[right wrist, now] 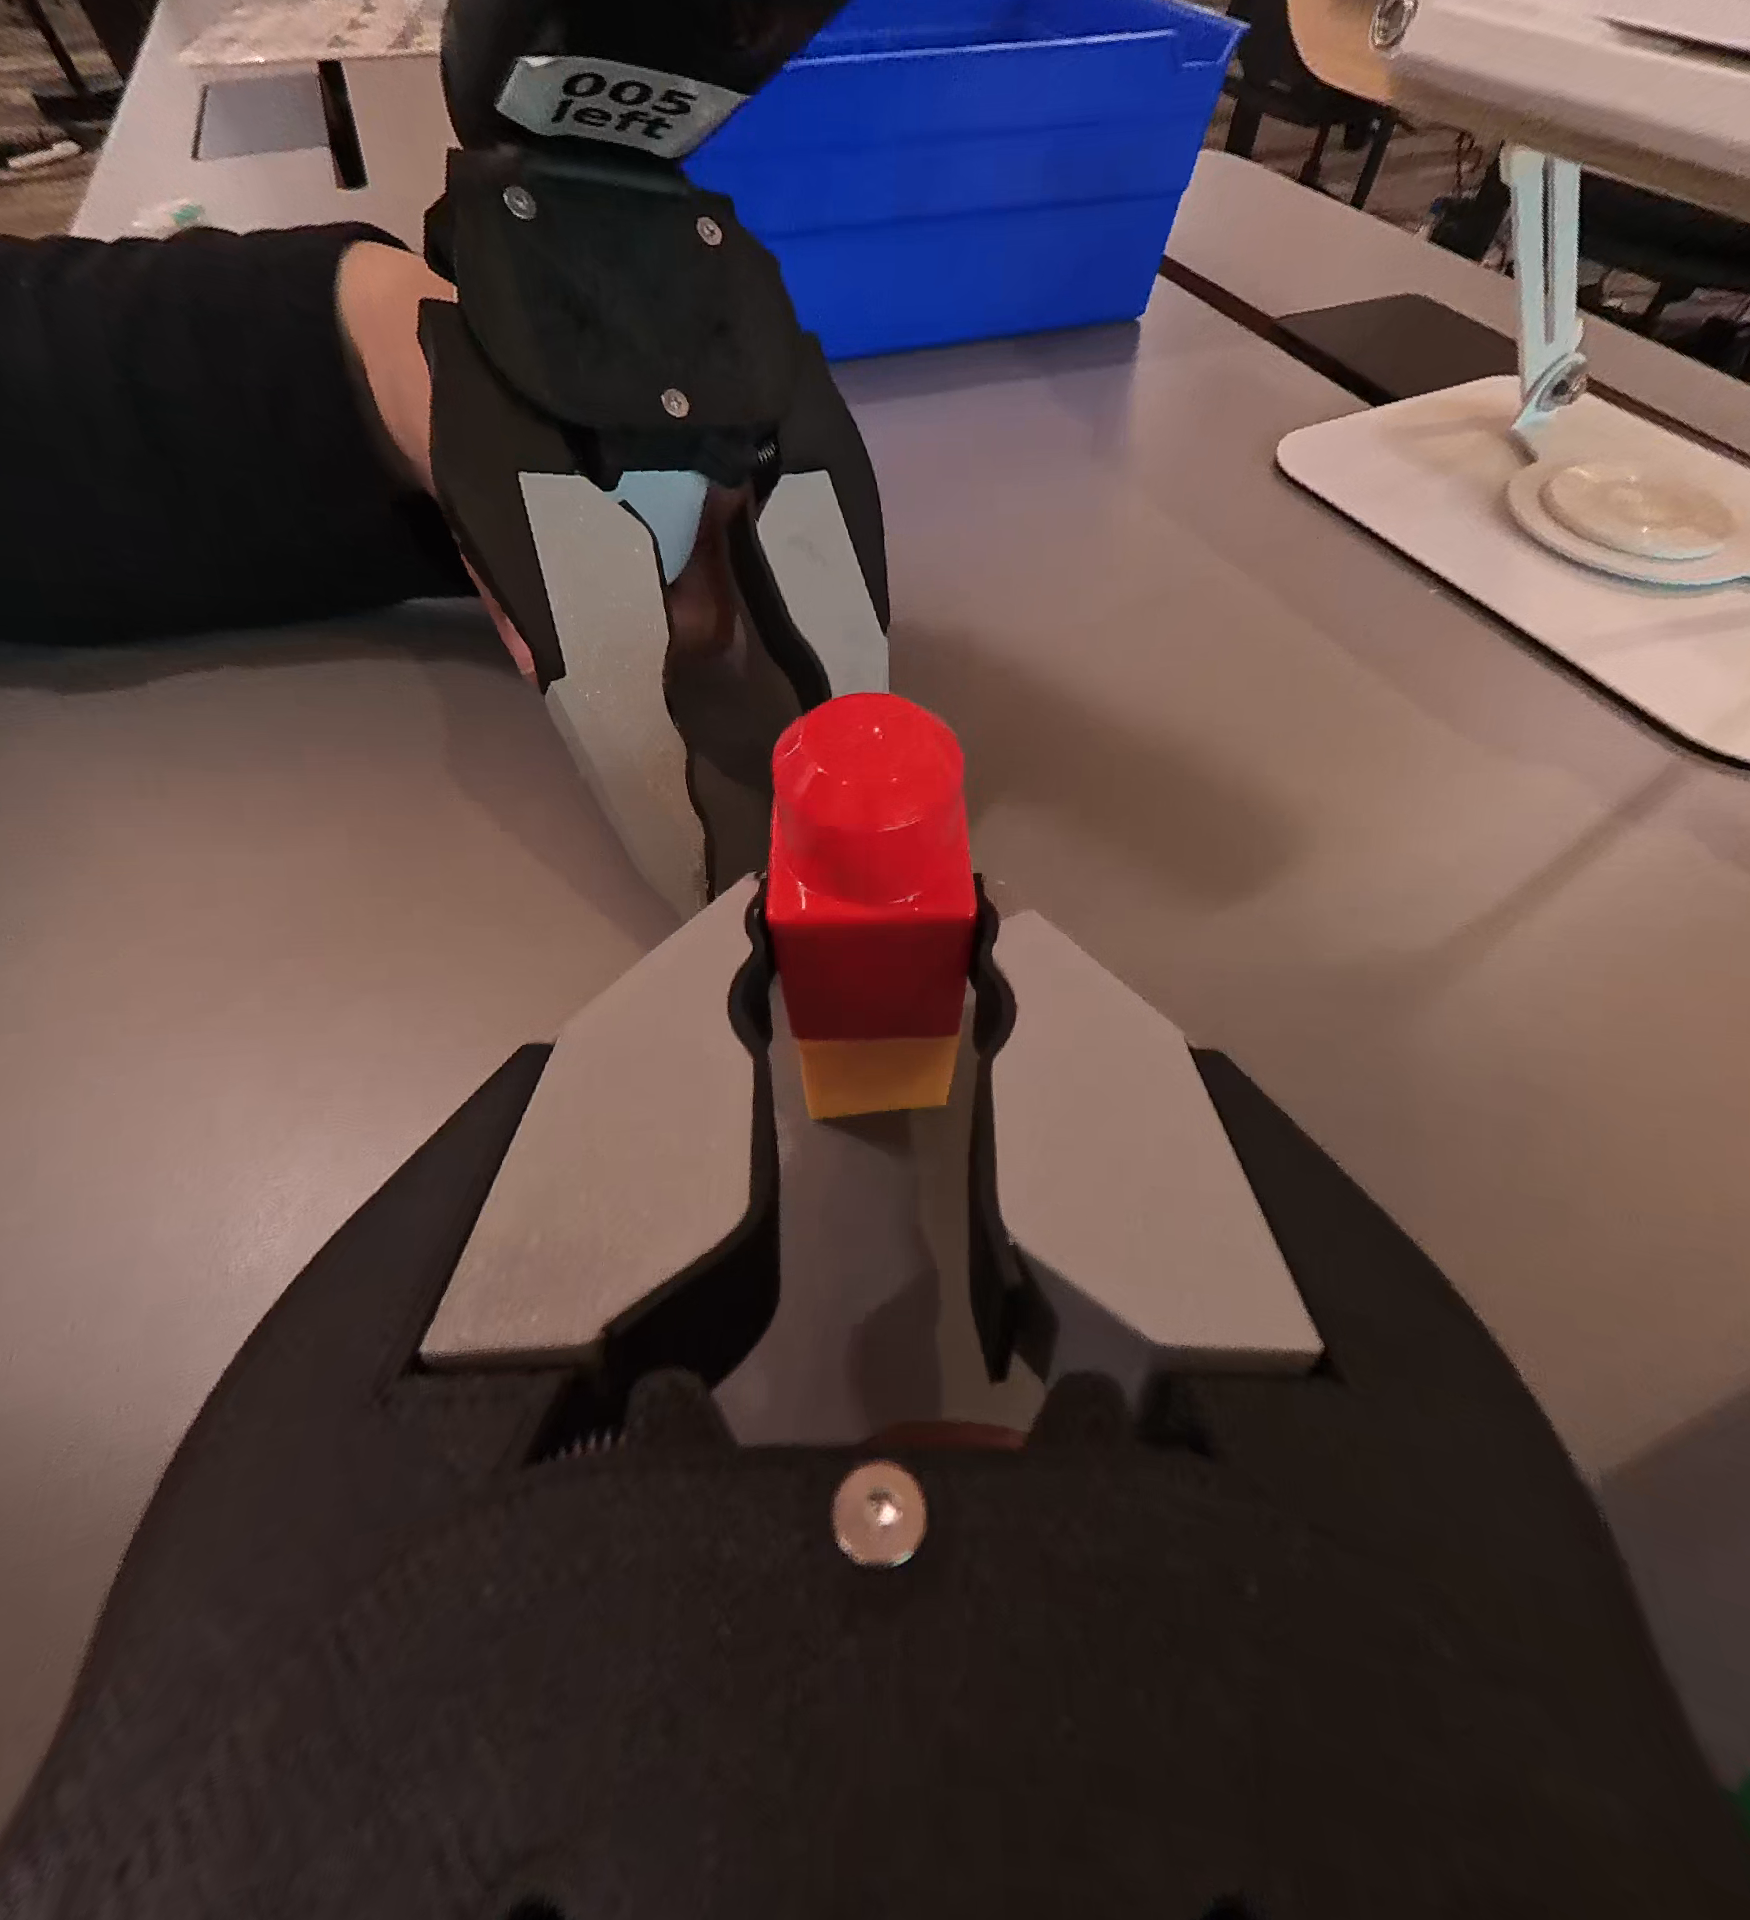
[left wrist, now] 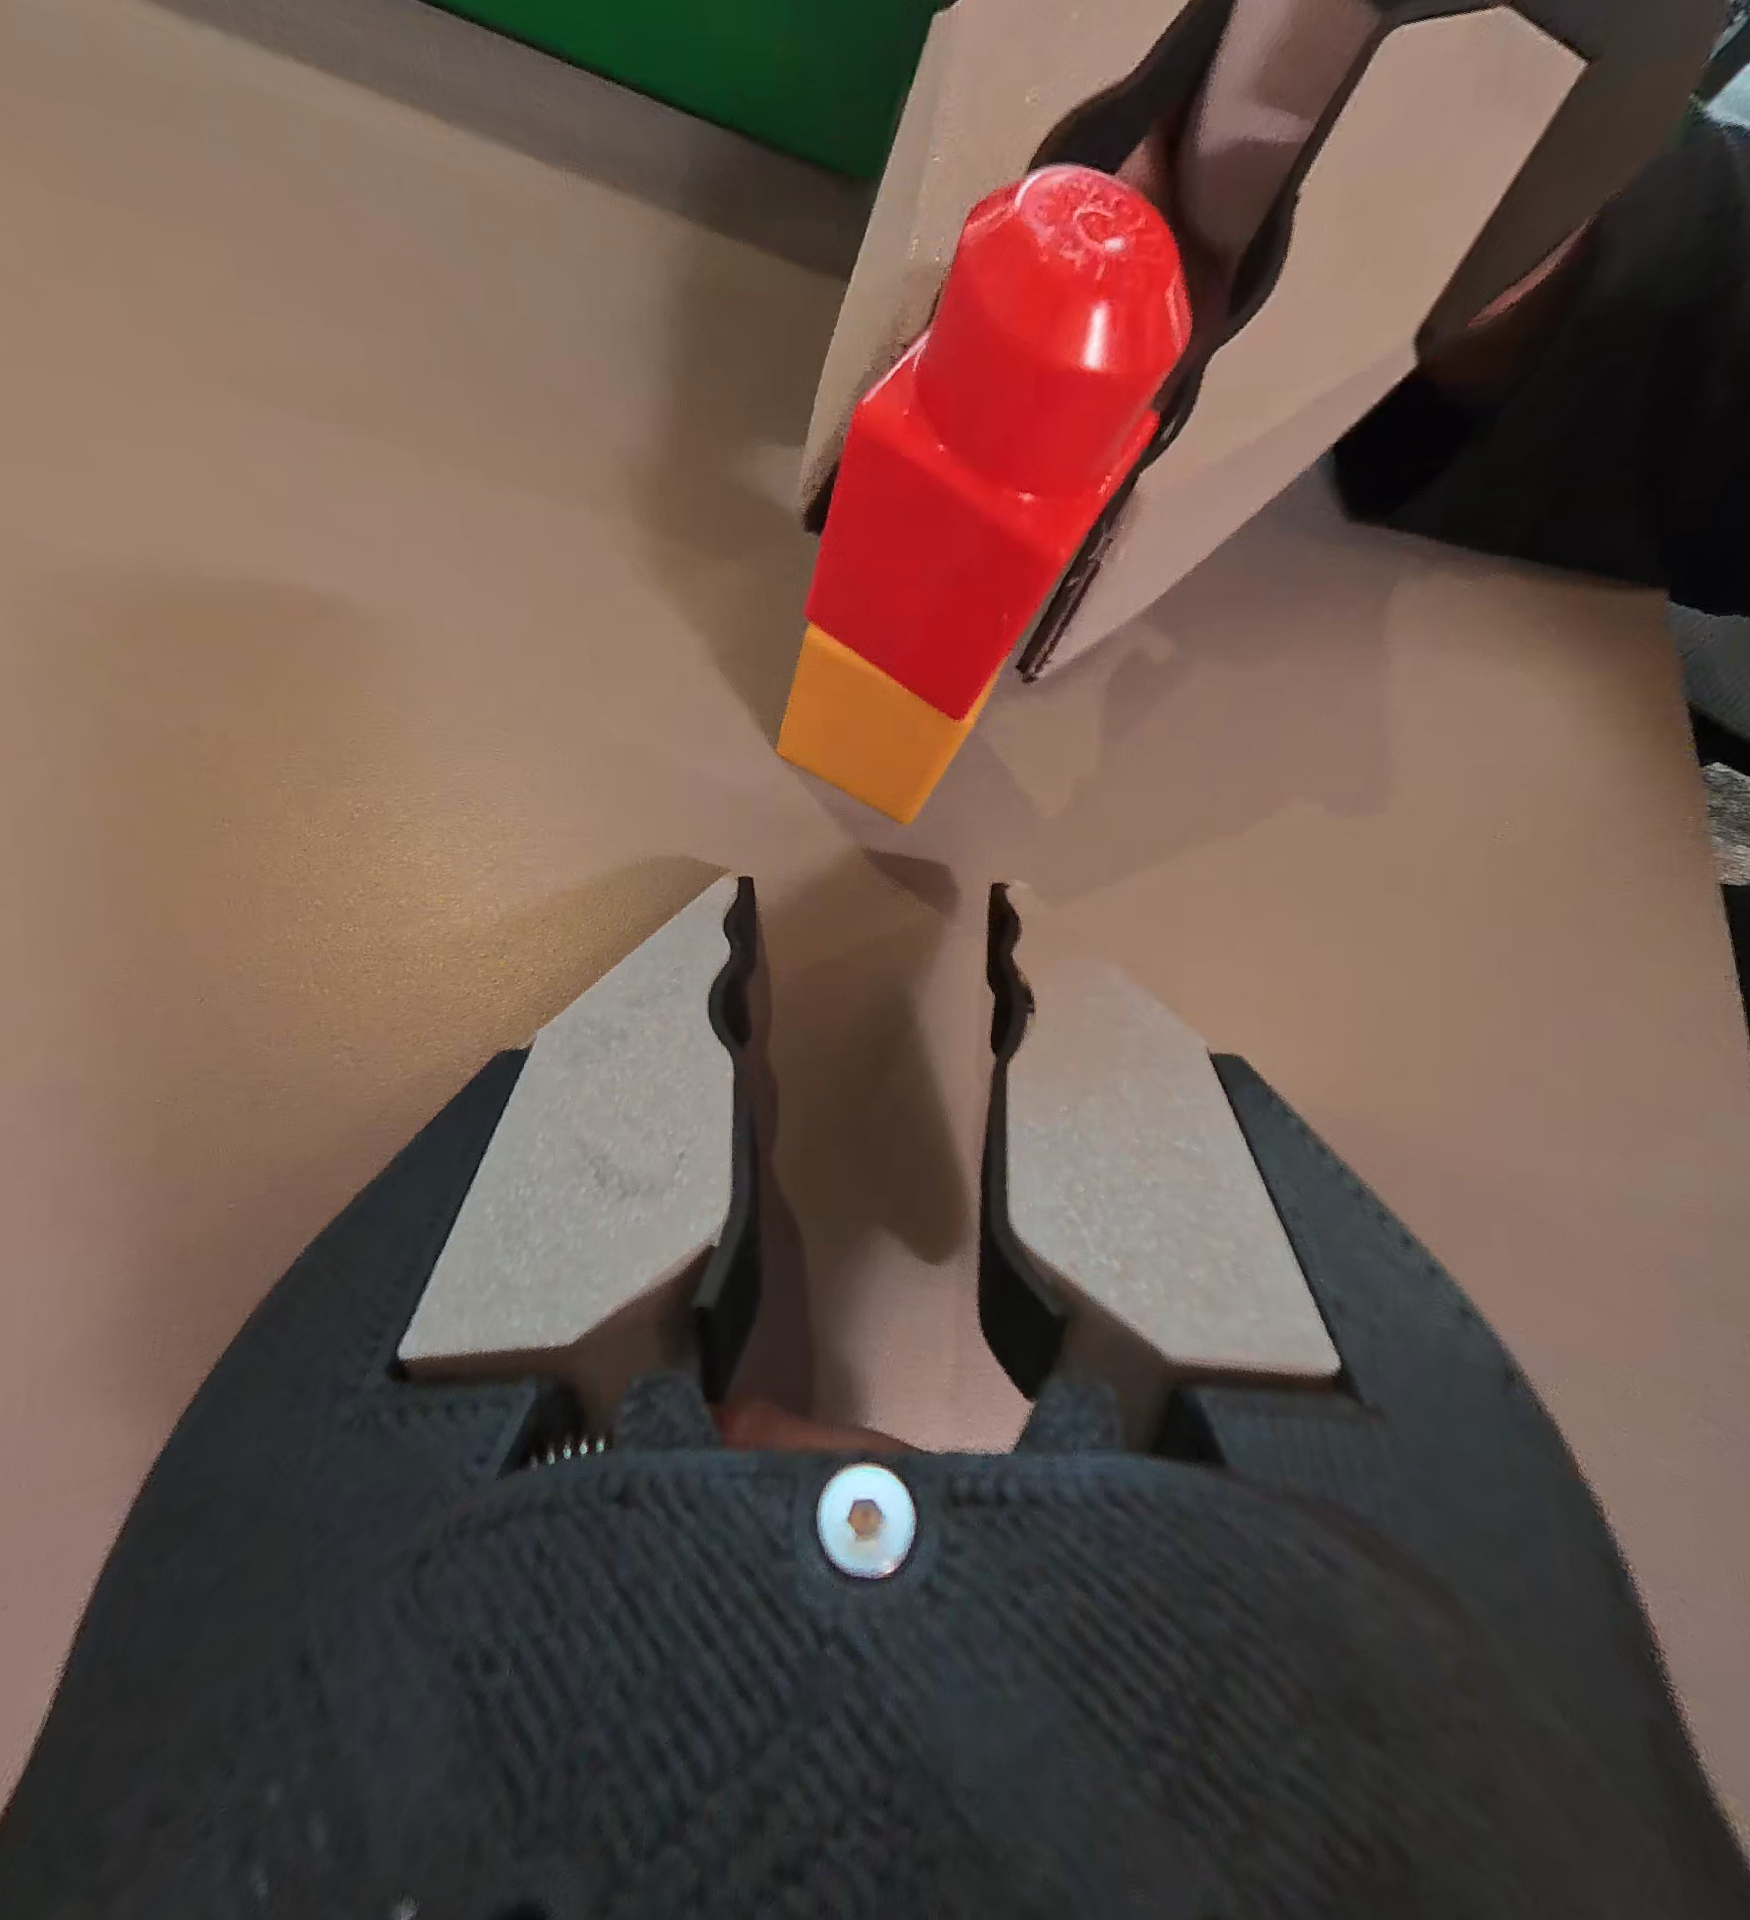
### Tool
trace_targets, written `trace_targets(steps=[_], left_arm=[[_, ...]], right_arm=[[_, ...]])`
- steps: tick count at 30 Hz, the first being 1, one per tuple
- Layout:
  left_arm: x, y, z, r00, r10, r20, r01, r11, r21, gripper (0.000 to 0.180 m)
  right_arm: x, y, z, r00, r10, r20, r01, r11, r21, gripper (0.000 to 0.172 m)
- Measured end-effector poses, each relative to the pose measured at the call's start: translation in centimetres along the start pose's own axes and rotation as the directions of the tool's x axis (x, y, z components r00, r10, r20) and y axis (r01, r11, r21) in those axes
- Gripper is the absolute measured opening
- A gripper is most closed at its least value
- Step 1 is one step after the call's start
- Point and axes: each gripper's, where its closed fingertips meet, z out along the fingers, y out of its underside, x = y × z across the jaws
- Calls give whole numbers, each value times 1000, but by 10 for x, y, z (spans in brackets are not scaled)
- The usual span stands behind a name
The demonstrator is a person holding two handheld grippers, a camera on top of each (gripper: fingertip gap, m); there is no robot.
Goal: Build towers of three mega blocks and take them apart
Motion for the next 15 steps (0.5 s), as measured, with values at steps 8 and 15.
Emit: trace_targets(steps=[8,15], left_arm=[[1,0,-1,1000,-18,-19,18,1000,4,43],[11,5,-12,997,-42,-64,39,998,-40,52]], right_arm=[[5,-3,-8,999,50,-4,-50,998,36,45],[1,-24,-19,997,75,-6,-74,988,134,61]])
